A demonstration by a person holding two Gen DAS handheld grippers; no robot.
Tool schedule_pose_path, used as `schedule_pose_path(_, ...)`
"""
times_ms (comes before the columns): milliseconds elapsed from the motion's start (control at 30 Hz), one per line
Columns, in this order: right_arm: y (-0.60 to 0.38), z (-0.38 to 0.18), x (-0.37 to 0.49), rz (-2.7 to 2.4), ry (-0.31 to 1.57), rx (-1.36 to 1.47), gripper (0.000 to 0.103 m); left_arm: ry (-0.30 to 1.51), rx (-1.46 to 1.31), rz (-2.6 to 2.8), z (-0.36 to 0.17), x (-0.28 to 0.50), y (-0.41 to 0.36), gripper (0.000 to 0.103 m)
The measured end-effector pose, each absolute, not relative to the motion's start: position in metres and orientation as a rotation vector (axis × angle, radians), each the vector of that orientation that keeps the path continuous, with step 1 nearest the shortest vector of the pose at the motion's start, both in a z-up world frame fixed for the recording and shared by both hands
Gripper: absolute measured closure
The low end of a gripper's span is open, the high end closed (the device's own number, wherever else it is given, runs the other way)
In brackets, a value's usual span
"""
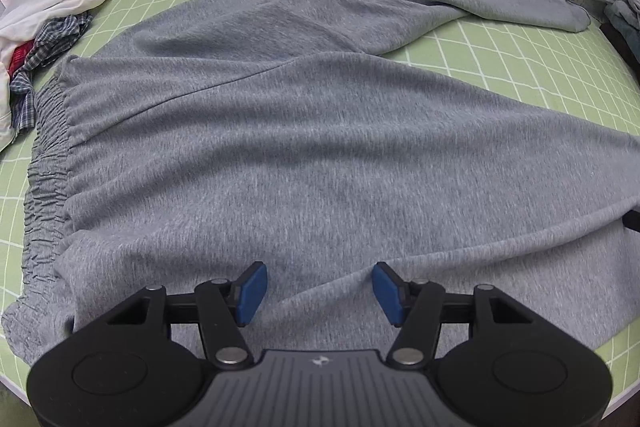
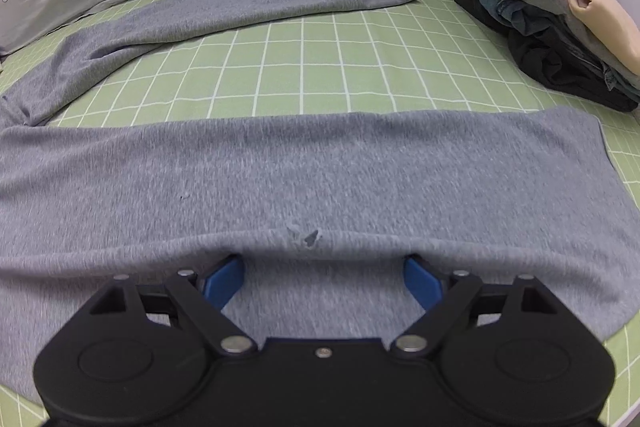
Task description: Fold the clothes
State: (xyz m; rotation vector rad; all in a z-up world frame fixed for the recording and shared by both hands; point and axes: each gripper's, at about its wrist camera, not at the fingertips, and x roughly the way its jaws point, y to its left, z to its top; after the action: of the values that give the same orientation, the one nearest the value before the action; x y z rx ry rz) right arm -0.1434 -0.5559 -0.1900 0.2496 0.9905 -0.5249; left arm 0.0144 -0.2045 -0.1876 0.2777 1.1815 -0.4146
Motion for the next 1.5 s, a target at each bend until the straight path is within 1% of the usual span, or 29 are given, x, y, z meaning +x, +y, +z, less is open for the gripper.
schedule_pose_path(67, -0.562, -0.194, -0.135, -0.537, 0.995, 0.265, 0.015, 1.193, 0.268, -0.395, -0.19, 0.016, -0.197, 0.043)
schedule_pose_path(167, -0.566, -0.198, -0.13, -0.552, 0.987, 0.277, 0.008, 1.201, 0.243, -0.375, -0.191, 0.017, -0.185, 0.043)
schedule_pose_path(433, -0.562, -0.195, -0.14, -0.581, 0.947, 0.311, 0.007, 1.128, 0.169, -0.262, -0.178, 0.02, -0.142, 0.043)
schedule_pose_path(533, -0.558, -0.194, -0.151, -0.584, 0.926, 0.313, 0.004, 1.124, 0.125, -0.186, -0.179, 0.024, -0.113, 0.043)
schedule_pose_path(767, -0.553, -0.204, -0.18, -0.62, 0.939, 0.341, 0.004, 1.161, 0.037, -0.028, -0.194, 0.021, -0.049, 0.043)
schedule_pose_path(833, -0.553, -0.206, -0.188, -0.639, 0.94, 0.36, 0.002, 1.164, -0.003, -0.02, -0.198, 0.018, -0.034, 0.043)
schedule_pose_path(933, -0.55, -0.208, -0.2, -0.654, 0.946, 0.363, 0.0, 1.162, 0.033, -0.024, -0.198, 0.015, -0.031, 0.043)
schedule_pose_path(967, -0.55, -0.209, -0.204, -0.664, 0.952, 0.371, 0.0, 1.163, 0.058, -0.021, -0.197, 0.014, -0.032, 0.041)
schedule_pose_path(1200, -0.547, -0.209, -0.228, -0.71, 0.992, 0.416, 0.0, 1.182, 0.033, -0.004, -0.197, 0.012, -0.016, 0.041)
schedule_pose_path(1500, -0.551, -0.207, -0.231, -0.724, 1.024, 0.449, 0.0, 1.203, 0.042, 0.017, -0.196, 0.012, -0.01, 0.041)
